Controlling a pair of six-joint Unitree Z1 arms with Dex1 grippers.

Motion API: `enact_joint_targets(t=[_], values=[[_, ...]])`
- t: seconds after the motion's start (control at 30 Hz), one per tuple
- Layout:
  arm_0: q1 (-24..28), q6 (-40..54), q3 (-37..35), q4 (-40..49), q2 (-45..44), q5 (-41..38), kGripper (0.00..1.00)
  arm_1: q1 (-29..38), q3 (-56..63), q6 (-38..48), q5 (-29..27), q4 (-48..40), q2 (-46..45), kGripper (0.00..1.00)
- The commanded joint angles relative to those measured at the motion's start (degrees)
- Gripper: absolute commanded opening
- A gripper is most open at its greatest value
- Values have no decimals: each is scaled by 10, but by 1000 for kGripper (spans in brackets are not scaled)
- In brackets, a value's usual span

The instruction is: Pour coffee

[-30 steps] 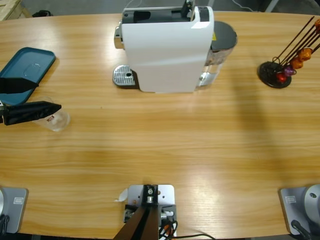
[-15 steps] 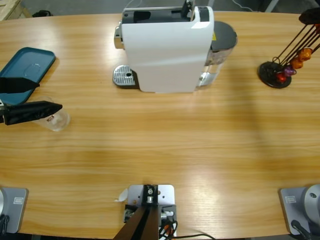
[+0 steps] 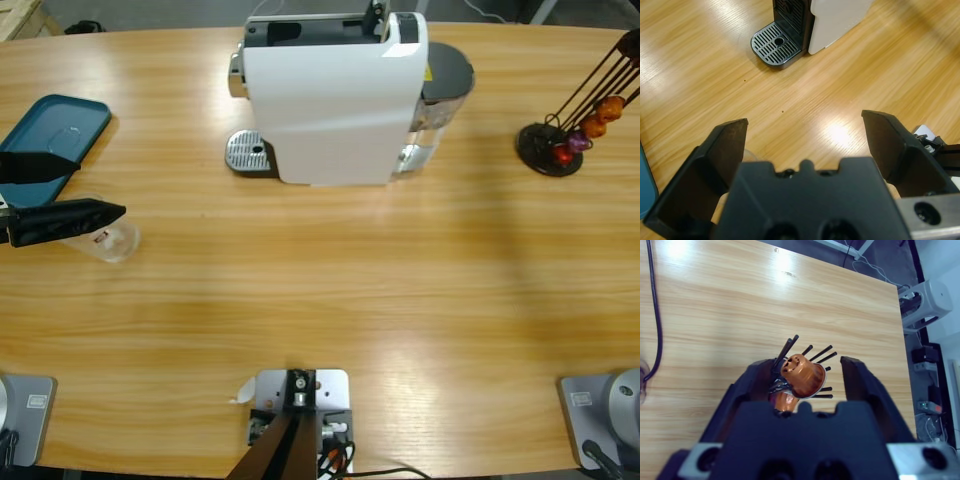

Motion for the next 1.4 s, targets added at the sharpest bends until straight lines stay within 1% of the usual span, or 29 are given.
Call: enact_joint_targets(t=[0.03,0.27,0.5,0.57,0.67,0.7,0.73,0.77,0.8,0.83,0.87,0.93,0.97,1.07,1.2,1.4], values=[[3,-5,22,-5,20,-4,987,-7,5,-11,-20,-1,10,214],[3,-5,22,-5,20,-4,987,-6,2,-15,-30,-1,-2,214],[3,-6,23,-6,22,-4,987,13,-17,-20,-42,16,-19,208],[3,-6,24,-6,22,-4,987,15,-23,-22,-43,20,-30,53],[3,-6,26,-9,22,-4,987,20,-36,-19,-53,30,-47,62],[3,-6,27,-9,22,-4,987,22,-38,-11,-58,33,-52,110],[3,-7,27,-10,22,-4,987,24,-39,1,-62,38,-59,307],[3,-7,27,-10,22,-4,987,26,-39,18,-63,49,-67,465],[3,-7,27,-10,22,-4,987,28,-38,43,-61,61,-74,561],[3,-7,28,-11,23,-4,987,30,-35,74,-58,68,-84,615],[3,-8,28,-12,24,-5,987,30,-19,110,-50,70,-94,646],[3,-8,28,-15,27,-7,987,30,31,177,-37,65,-109,655],[3,-8,28,-17,27,-10,987,28,57,193,-26,49,-114,655],[3,-8,28,-19,27,-14,987,27,153,204,-8,-48,-131,655],[3,-5,28,-18,27,-15,987,27,236,223,-4,-109,-138,651],[3,-4,17,-18,27,-17,987,26,287,208,14,-191,-125,646]])
